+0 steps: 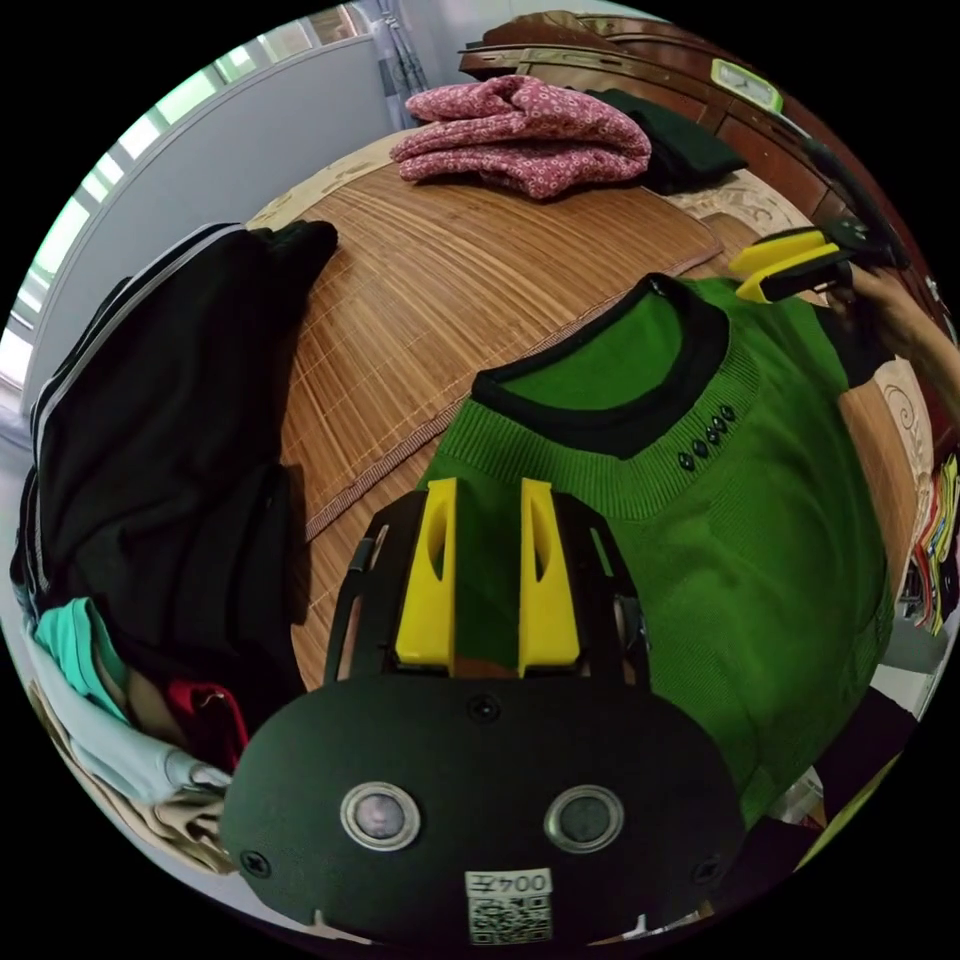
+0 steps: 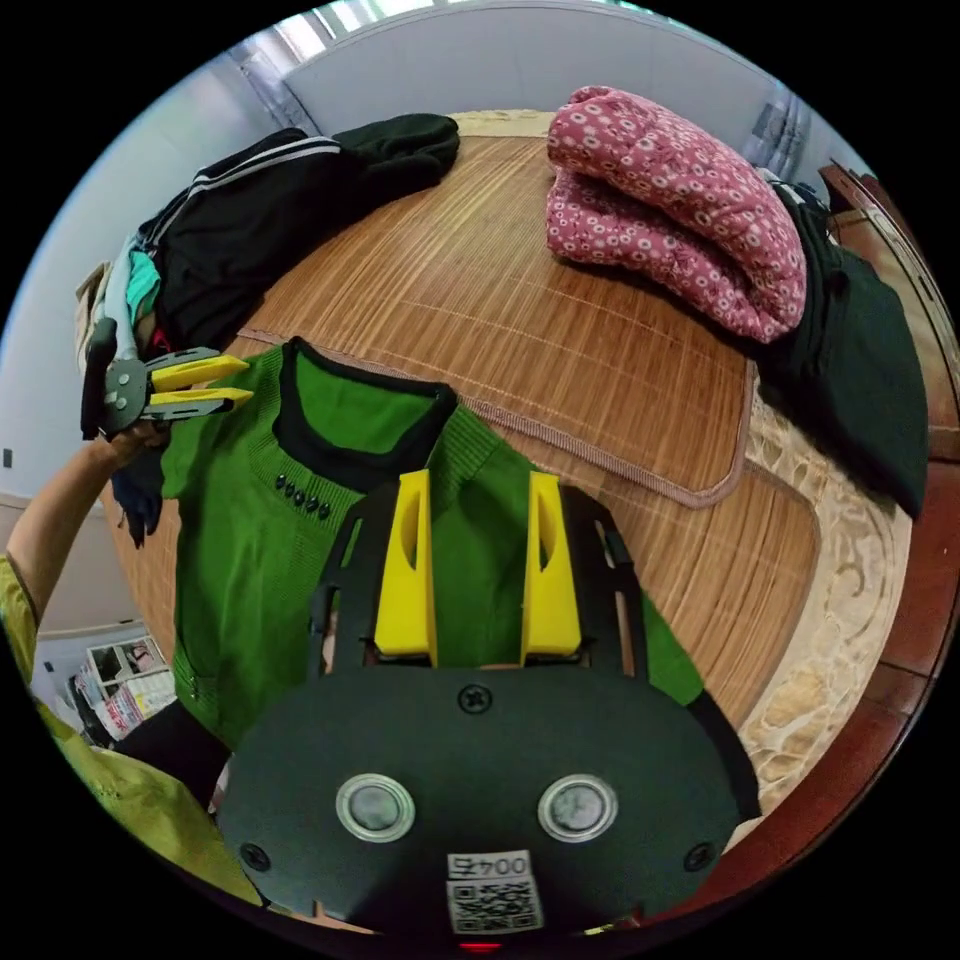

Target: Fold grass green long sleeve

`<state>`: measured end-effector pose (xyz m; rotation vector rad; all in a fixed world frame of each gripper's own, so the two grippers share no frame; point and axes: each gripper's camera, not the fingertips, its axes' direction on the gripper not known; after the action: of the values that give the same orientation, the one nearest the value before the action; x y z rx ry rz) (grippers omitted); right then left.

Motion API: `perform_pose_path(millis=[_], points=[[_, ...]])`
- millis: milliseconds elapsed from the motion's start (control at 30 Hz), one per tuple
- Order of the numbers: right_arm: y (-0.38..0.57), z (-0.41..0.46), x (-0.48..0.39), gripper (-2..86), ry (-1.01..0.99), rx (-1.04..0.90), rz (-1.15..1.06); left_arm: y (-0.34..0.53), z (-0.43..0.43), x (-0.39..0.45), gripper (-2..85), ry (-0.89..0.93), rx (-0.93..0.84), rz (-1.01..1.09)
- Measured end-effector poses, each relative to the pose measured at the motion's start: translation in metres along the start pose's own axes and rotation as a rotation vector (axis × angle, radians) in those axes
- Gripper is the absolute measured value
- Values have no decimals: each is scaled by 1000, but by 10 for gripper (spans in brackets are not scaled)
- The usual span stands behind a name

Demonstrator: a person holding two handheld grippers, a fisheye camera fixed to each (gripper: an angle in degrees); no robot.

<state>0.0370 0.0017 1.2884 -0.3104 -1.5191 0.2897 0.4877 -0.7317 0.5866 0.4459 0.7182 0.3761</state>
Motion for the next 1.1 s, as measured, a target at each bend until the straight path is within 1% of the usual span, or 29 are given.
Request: perform_pose_path(millis=[167, 333, 400, 467, 500, 567, 633, 667, 767, 933, 967, 1033, 1100], points=[[-39, 9, -9, 135, 55, -76, -111, -27, -3, -6, 94, 17, -25, 0], [-69, 17, -18, 137, 112, -153, -198, -51, -9, -2, 88, -5, -36, 31], [-77, 18, -20, 123, 110, -171, -214, -57, -12, -3, 78, 15, -37, 21], [-84, 14, -24, 70, 111, -181, -240, -61, -15, -1, 61, 28, -31, 25], [-86, 12, -25, 58, 120, -176, -240, -64, -18, 2, 46, 23, -28, 44], [-86, -2, -24, 43, 171, -111, -203, -66, -28, 8, 33, -38, -10, 43], [-86, -13, -15, 41, 135, -55, -122, -63, -46, 10, 22, -72, 74, -5], [-87, -15, -7, 41, 110, -35, -66, -62, -48, 9, 21, -72, 87, -19], [-96, -4, 7, 48, 37, -64, 38, -61, -40, 8, 16, -79, 76, -51], [-107, -12, 11, 63, 18, -53, 50, -68, -39, 7, 12, -49, 82, -90], [-105, -17, 13, 78, 24, -30, 59, -68, -41, 6, 12, -40, 88, -89], [-100, -27, 19, 102, 27, 14, 80, -66, -53, -2, 12, 1, 131, -101], [-94, -39, 25, 108, 16, 59, 114, -63, -63, -12, 11, 4, 173, -140]])
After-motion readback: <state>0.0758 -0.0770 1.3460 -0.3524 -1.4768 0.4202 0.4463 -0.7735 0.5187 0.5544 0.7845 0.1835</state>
